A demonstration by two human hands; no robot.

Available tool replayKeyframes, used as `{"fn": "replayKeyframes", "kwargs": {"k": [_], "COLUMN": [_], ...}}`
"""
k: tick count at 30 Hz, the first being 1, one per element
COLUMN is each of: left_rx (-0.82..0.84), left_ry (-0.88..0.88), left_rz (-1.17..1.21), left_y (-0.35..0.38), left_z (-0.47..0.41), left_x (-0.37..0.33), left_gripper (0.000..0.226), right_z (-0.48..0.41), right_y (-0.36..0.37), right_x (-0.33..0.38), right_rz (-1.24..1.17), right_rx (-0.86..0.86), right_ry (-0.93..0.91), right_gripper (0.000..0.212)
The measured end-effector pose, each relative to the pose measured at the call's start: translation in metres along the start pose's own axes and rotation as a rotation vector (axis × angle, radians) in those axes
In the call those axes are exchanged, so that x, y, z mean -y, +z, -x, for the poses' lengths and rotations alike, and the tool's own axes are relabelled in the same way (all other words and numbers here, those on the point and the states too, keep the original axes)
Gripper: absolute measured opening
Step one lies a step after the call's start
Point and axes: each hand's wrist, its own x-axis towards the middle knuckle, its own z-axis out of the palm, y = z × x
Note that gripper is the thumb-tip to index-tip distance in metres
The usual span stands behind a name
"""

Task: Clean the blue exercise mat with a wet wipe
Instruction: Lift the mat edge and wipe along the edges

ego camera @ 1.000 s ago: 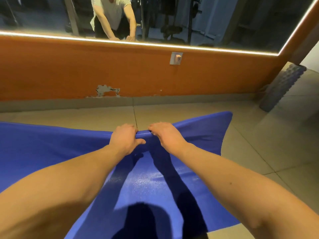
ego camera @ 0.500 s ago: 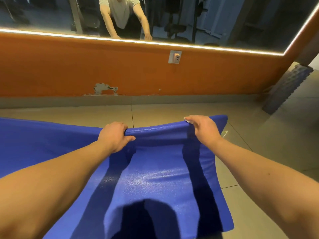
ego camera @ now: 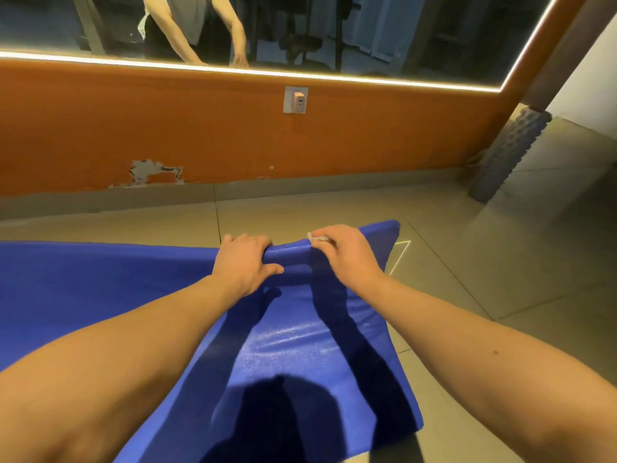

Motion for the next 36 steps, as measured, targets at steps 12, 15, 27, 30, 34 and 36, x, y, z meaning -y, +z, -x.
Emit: {"fn": "replayKeyframes", "kwargs": {"k": [12, 15, 27, 30, 34, 36], "left_rx": [-0.025, -0.030, 0.007, -0.002, -0.016, -0.026], "left_ry": [0.024, 0.023, 0.098, 0.100, 0.090, 0.084], "left_rz": [0.020, 0.010, -0.045, -0.052, -0.063, -0.073], "left_y": [0.003, 0.004, -0.001, 0.000, 0.000, 0.001], "left_z": [-0.003, -0.002, 0.000, 0.001, 0.002, 0.003], "left_x": [0.004, 0.002, -0.002, -0.004, -0.004, -0.001], "left_gripper": [0.034, 0.035, 0.035, 0.036, 0.039, 0.040], "right_z": [-0.008, -0.004, -0.003, 0.000, 0.000, -0.002], "right_y": [-0.037, -0.036, -0.035, -0.045, -0.045, -0.044], "right_x": [-0.031, -0.026, -0.016, -0.025, -0.030, -0.030], "right_rz": [0.289, 0.209, 0.319, 0.334, 0.388, 0.402], "right_rx": [-0.202, -0.210, -0.200, -0.224, -0.304, -0.300], "right_ry": [0.201, 0.304, 0.185, 0.226, 0.123, 0.076], "right_gripper": [0.018, 0.018, 0.021, 0.019, 0.020, 0.027]}}
